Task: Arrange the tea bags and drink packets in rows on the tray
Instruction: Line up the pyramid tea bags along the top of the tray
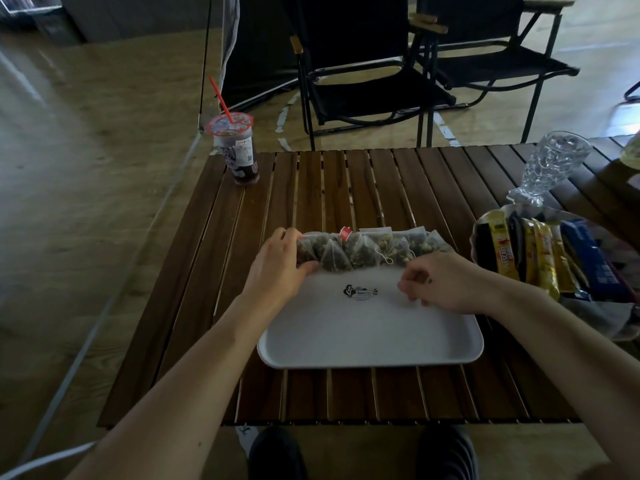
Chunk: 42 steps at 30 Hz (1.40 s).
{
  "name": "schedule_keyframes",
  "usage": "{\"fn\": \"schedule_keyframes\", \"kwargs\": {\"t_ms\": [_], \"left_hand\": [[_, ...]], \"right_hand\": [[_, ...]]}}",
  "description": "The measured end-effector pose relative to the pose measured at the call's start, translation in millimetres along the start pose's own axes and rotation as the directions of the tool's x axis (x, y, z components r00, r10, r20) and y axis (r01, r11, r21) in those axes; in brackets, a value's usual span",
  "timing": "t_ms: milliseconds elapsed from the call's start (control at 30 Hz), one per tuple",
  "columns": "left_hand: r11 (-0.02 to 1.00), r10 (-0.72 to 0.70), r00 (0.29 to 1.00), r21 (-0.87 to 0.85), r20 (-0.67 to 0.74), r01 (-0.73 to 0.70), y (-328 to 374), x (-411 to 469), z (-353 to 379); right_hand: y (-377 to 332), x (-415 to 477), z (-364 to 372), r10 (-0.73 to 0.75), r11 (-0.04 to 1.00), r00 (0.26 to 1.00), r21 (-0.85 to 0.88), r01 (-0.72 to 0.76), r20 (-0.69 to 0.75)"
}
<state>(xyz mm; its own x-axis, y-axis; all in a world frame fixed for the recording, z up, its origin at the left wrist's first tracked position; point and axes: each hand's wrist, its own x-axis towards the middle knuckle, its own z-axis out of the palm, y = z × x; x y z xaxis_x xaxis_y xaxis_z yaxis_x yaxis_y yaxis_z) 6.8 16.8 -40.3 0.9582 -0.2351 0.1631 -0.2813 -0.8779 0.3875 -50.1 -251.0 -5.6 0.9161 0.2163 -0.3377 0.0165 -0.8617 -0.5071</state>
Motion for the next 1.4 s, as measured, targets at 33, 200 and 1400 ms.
{"fn": "schedule_keyframes", "kwargs": {"t_ms": [33,200,1400], "left_hand": [[1.0,0.0,1.0,0.003,0.0,0.0,1,1,0],[1.0,-0.005,1.0,-0.007,0.016,0.005,0,1,1],[0.933,0.332,0.936,-0.184,0.113,-0.309,83,-28,0]], "right_hand": [[0,1,0,-0.002,1.0,1.0,-0.005,0.002,0.001],[1,3,1,0.001,1.0,1.0,-0.015,-0.001,0.008],[124,-120,-98,0.698,0.709,0.716,0.126,-0.694,0.016]]}}
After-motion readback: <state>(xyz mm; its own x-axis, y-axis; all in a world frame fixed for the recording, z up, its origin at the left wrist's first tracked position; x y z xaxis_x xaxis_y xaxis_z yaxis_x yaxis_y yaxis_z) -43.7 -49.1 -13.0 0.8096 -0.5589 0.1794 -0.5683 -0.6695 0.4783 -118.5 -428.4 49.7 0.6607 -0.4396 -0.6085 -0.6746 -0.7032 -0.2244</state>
